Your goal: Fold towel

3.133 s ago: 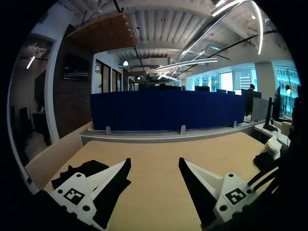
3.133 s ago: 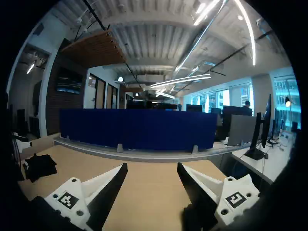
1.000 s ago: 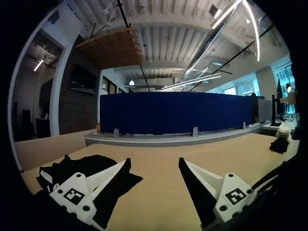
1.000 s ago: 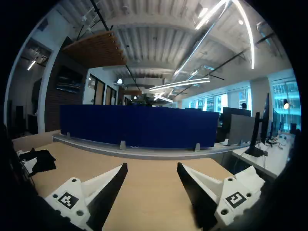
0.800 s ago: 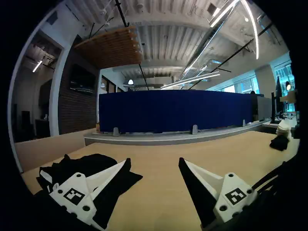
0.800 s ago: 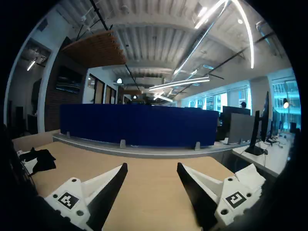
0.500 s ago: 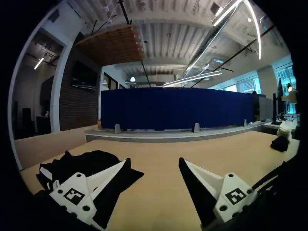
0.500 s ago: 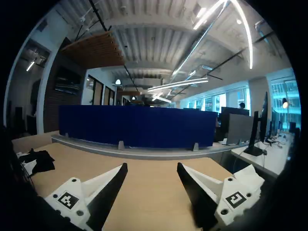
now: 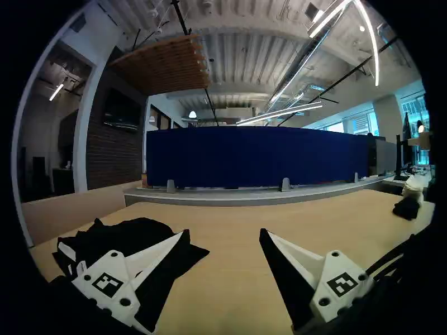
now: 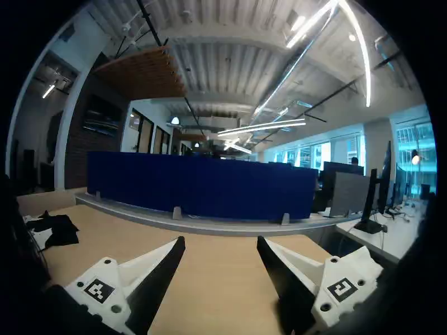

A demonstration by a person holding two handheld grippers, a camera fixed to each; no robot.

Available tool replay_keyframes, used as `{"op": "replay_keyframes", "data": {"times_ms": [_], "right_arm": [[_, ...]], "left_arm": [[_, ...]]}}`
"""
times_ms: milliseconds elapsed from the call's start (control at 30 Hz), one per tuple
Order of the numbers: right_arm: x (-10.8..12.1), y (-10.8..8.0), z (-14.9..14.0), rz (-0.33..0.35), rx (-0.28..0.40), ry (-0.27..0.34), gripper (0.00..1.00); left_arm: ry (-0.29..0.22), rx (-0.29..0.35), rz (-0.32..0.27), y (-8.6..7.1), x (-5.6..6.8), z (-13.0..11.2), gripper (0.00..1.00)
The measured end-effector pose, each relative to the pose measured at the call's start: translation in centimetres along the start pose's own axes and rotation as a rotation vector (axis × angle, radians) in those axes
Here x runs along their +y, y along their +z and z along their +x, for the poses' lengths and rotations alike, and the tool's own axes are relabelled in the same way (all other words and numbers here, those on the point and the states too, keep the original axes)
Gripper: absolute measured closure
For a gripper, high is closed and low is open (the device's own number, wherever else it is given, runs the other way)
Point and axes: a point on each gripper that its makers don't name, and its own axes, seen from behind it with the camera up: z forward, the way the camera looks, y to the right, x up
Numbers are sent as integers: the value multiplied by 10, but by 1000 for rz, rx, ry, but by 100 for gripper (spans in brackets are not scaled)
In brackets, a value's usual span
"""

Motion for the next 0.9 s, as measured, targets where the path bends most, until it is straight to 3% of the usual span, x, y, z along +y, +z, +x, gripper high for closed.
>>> {"op": "replay_keyframes", "data": {"times_ms": [367,900], "right_arm": [[3,18,-37,4,5,2,0],[20,23,-104,-15,-26,115,0]], "left_arm": [[1,0,0,1,0,-1,8],[1,0,0,0,0,-1,8]]}}
